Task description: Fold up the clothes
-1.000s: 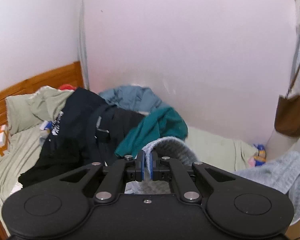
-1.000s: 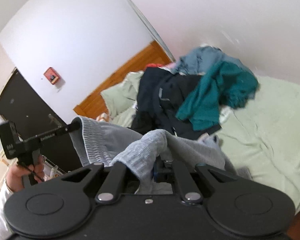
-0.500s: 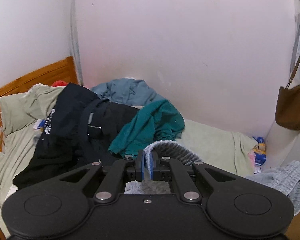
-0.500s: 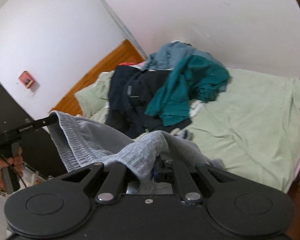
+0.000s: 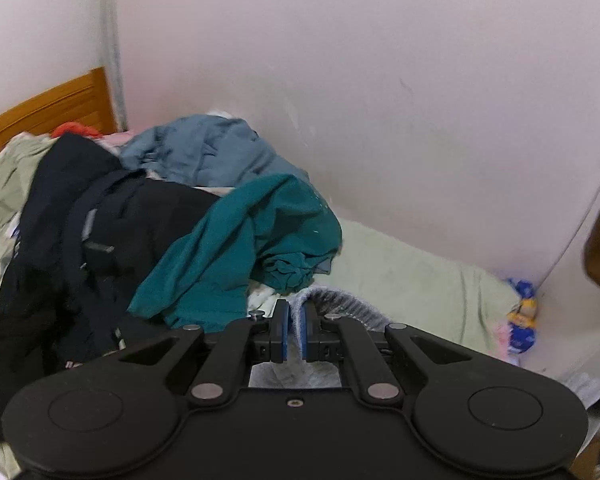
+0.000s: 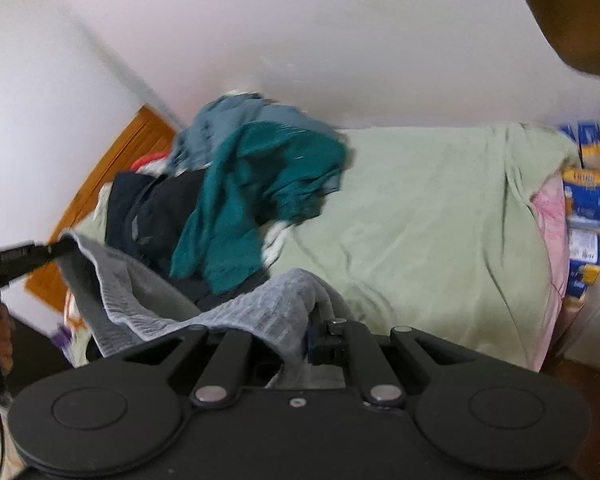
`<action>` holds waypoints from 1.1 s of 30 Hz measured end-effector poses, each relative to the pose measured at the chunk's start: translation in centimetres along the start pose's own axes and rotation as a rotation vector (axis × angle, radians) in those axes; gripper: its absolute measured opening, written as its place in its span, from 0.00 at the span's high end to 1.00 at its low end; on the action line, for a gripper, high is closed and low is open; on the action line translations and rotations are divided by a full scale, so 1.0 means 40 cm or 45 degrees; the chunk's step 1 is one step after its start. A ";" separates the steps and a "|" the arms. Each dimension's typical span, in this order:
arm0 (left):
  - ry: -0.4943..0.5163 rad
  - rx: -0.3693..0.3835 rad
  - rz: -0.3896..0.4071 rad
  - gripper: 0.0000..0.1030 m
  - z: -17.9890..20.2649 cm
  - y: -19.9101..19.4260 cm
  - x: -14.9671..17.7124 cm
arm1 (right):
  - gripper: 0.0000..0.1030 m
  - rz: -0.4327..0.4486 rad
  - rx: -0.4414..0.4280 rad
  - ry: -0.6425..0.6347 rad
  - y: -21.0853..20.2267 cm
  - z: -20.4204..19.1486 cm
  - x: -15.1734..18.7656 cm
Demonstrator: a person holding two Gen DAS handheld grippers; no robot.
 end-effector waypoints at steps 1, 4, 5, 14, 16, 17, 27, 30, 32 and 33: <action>0.001 0.001 -0.013 0.94 0.023 0.046 -0.021 | 0.95 -0.002 0.014 0.013 0.025 0.031 -0.019; 0.048 -0.001 -0.026 0.93 0.099 0.182 -0.068 | 0.95 -0.032 0.062 0.017 0.116 0.127 -0.084; 0.065 -0.007 -0.030 0.93 0.122 0.223 -0.078 | 0.95 -0.043 0.081 0.003 0.147 0.154 -0.105; -0.056 -0.070 -0.208 0.92 0.204 0.656 -0.105 | 0.95 -0.190 0.200 -0.093 0.448 0.348 -0.200; -0.095 -0.086 -0.242 0.91 0.210 0.717 -0.096 | 0.95 -0.221 0.223 -0.092 0.496 0.384 -0.199; -0.111 -0.089 -0.262 0.91 0.213 0.749 -0.090 | 0.95 -0.240 0.228 -0.073 0.517 0.403 -0.197; -0.211 -0.090 -0.458 0.71 0.223 1.036 -0.018 | 0.94 -0.404 0.303 -0.055 0.734 0.554 -0.135; -0.225 -0.109 -0.496 0.60 0.226 1.070 -0.009 | 0.94 -0.456 0.339 -0.088 0.774 0.573 -0.116; -0.223 -0.127 -0.495 0.56 0.226 1.077 -0.006 | 0.94 -0.465 0.343 -0.051 0.782 0.593 -0.109; -0.222 -0.122 -0.490 0.51 0.223 1.077 -0.004 | 0.94 -0.470 0.345 -0.041 0.786 0.601 -0.107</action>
Point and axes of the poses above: each gripper's, at about its wrist camera, not at the fingertips, and y roughly the way its jaws point, z to its right, x to its underside, the point moved 3 cm from there along y, roughly the way its jaws point, and after that the axes turned 7 degrees about -y, right-handed, at the moved point
